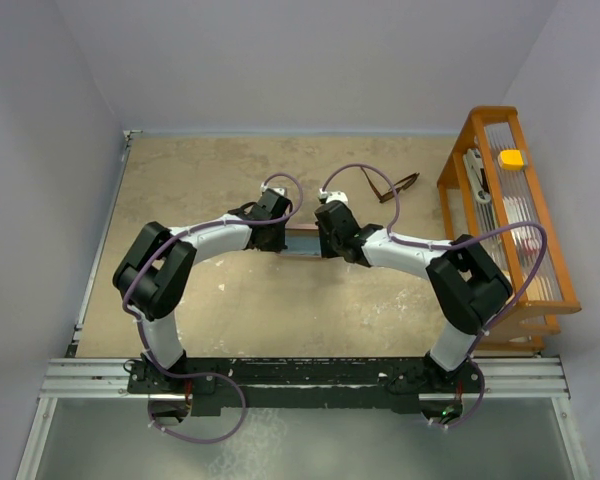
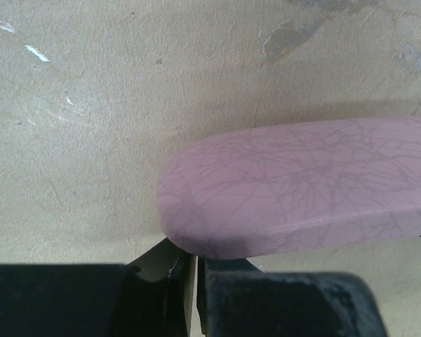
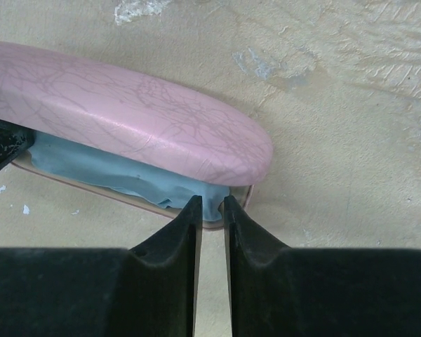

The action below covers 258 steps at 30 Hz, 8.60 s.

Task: Organize the sunglasses
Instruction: Place the glasses cleaning cloth in the sunglasses case, then adjust the sunglasses case at the sunglasses case.

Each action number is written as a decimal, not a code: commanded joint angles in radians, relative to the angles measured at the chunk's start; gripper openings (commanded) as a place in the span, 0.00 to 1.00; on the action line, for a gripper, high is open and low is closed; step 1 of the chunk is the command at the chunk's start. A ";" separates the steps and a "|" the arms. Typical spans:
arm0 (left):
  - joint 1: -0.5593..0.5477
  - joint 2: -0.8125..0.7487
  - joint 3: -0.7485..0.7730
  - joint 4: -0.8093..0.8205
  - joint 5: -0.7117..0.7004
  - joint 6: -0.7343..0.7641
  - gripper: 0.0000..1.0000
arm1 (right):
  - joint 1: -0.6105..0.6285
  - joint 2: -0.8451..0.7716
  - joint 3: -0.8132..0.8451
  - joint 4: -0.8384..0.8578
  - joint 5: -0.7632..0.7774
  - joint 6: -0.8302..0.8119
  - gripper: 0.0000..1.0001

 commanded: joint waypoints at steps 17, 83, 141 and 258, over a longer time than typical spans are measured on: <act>-0.009 -0.030 0.014 0.000 -0.020 0.022 0.00 | 0.003 0.016 0.018 0.110 -0.067 0.024 0.00; -0.105 -0.050 -0.039 0.079 -0.135 -0.036 0.00 | 0.005 0.078 -0.038 0.086 -0.087 0.001 0.00; -0.121 -0.002 -0.035 0.022 -0.209 -0.016 0.00 | 0.006 -0.027 -0.082 -0.050 0.046 -0.060 0.00; -0.033 -0.214 -0.055 0.141 -0.173 0.003 0.01 | 0.088 0.009 -0.160 0.286 -0.112 0.016 0.00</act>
